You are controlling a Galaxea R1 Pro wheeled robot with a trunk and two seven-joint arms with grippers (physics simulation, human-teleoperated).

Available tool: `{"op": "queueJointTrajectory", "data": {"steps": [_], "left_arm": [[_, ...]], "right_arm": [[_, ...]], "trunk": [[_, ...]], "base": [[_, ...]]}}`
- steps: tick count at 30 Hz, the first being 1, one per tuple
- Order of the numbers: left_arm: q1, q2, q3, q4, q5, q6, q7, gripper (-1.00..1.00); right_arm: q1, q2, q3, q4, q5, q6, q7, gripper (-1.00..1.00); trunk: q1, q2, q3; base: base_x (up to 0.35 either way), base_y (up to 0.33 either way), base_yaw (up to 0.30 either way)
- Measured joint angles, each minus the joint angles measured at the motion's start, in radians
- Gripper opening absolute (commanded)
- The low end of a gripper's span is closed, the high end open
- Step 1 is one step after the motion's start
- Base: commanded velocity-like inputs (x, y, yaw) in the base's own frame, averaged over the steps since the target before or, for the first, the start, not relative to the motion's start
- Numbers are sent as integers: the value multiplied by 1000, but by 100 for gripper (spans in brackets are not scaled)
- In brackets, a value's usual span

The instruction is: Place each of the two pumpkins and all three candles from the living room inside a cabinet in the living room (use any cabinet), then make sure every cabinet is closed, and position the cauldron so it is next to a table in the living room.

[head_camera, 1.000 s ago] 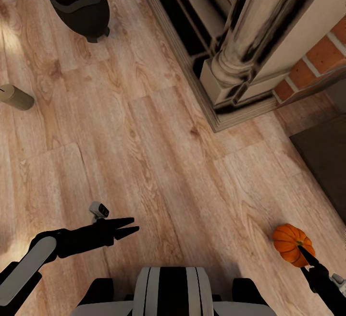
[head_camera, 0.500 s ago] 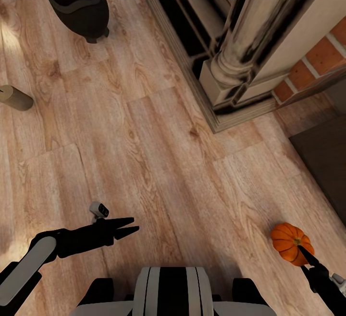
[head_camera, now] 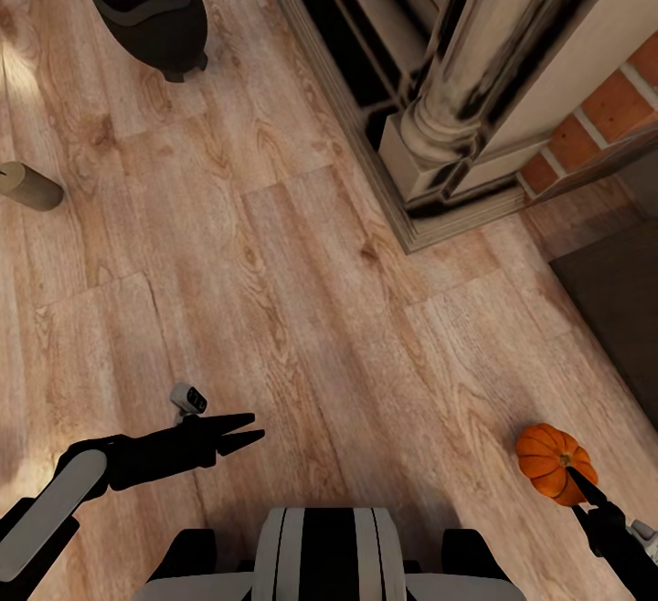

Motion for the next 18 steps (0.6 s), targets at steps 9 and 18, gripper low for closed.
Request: {"op": "queueJointTrajectory", "data": {"steps": [9,18], "left_arm": [[0,0,0,0,0,0,0,100],[0,1,1,3,0,0,1,100]], "right_arm": [[0,0,3,0,1,-2,3,-100],[-1,-2,15,-85,2,1,49,-100]], "trunk": [[-4,2,35],[-8,4,70]], "base": [[0,0,0],[0,0,0]]}}
